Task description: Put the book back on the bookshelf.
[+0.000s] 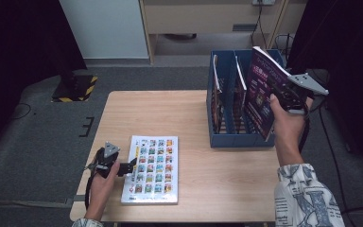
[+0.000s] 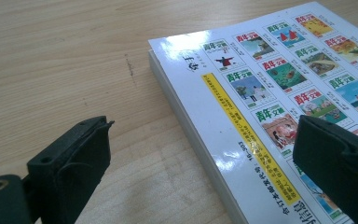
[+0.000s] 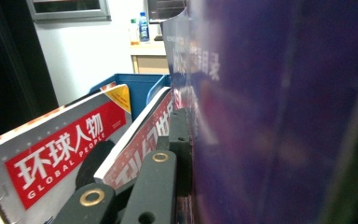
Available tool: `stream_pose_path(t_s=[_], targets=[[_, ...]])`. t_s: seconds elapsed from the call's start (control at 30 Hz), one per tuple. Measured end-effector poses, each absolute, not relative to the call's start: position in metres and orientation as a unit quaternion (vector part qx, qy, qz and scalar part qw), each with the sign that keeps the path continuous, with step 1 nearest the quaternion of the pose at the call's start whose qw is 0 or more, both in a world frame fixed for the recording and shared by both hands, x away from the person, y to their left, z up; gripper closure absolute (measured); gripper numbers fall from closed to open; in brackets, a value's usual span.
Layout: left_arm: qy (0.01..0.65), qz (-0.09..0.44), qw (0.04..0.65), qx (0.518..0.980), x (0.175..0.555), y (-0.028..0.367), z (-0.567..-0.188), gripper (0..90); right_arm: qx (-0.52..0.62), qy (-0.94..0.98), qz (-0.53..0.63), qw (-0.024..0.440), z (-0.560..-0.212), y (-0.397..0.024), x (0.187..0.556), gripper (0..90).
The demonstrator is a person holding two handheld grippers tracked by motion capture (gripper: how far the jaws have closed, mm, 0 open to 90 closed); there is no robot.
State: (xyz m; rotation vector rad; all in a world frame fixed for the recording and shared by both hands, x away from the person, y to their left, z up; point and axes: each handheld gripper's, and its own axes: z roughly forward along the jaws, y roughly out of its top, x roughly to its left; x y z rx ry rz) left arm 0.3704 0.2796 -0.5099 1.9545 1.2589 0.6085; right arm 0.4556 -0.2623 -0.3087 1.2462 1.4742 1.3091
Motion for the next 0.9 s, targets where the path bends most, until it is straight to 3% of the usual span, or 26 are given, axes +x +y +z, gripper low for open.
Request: stream_pose_path(t_s=[0.9], targets=[[0.492, 0.236, 0.363, 0.755, 0.370, 0.282, -0.509, 3.5, 0.508, 0.569, 0.506, 0.403, -0.308, -0.254, 0.497, 82.4]])
